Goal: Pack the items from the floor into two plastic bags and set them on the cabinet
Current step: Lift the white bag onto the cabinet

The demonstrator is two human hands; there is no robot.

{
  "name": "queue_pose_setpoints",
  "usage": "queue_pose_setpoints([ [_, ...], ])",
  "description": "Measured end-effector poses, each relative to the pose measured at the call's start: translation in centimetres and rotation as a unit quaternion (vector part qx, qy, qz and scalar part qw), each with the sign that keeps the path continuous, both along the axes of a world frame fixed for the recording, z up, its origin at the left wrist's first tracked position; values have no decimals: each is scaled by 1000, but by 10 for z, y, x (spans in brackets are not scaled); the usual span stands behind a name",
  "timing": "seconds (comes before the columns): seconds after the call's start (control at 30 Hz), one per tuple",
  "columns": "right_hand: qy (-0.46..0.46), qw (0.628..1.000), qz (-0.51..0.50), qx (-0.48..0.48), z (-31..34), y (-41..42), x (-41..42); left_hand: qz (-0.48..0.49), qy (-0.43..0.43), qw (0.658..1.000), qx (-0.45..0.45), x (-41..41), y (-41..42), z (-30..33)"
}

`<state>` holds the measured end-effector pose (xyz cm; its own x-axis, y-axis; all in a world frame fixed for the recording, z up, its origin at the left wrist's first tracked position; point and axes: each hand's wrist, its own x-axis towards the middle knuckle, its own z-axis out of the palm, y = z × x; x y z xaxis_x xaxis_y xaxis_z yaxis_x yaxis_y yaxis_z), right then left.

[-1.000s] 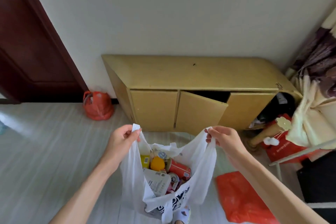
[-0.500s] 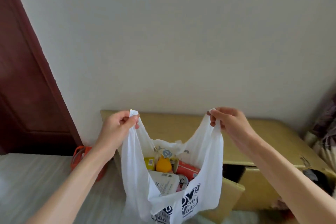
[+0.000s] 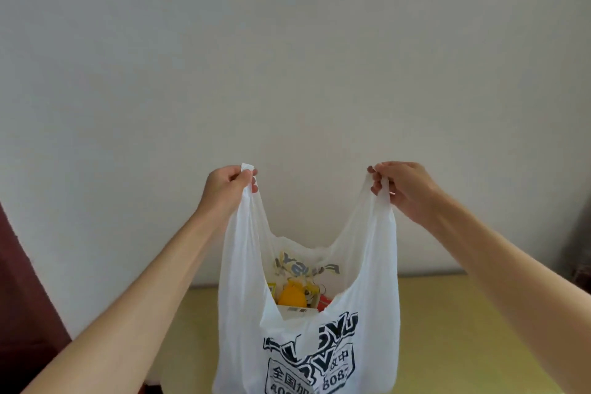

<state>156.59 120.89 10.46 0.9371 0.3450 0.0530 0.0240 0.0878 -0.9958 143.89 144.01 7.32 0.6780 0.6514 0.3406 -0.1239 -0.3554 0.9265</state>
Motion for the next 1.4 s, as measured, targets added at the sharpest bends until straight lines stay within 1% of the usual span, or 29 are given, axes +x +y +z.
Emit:
queue_pose_setpoints([
  [0.07,12,1000,-4,2,-4,20,24,-12,19,1000,5,24,21,0],
  [0.17,18,1000,0,-10,-12,52,58,-3,42,999,3,55,52,-7],
  [0.3,35,999,9,-27,-28,84,104,9,58,998,-36,94,84,-18],
  [0.5,50,998,21,-36,-45,120,175,23,72,996,-54,154,116,-27],
  [0.67,63,996,48,-47,-62,145,211,27,104,993,-48,179,136,-46],
  [0.83,44,994,81,-53,-75,147,226,36,109,992,-56,187,143,-59],
  [0.93,51,994,90,-41,-81,142,228,53,99,990,-85,180,144,-66],
  [1.07,53,993,99,-45,-90,131,227,34,97,987,-120,171,139,-72],
  [1.17,43,991,110,-65,-98,122,220,25,111,985,-126,164,131,-77],
  [1.33,31,992,83,-92,-105,108,205,44,123,981,-140,148,117,-83],
  [1.4,22,993,60,-101,-107,102,197,61,128,981,-130,139,112,-84],
])
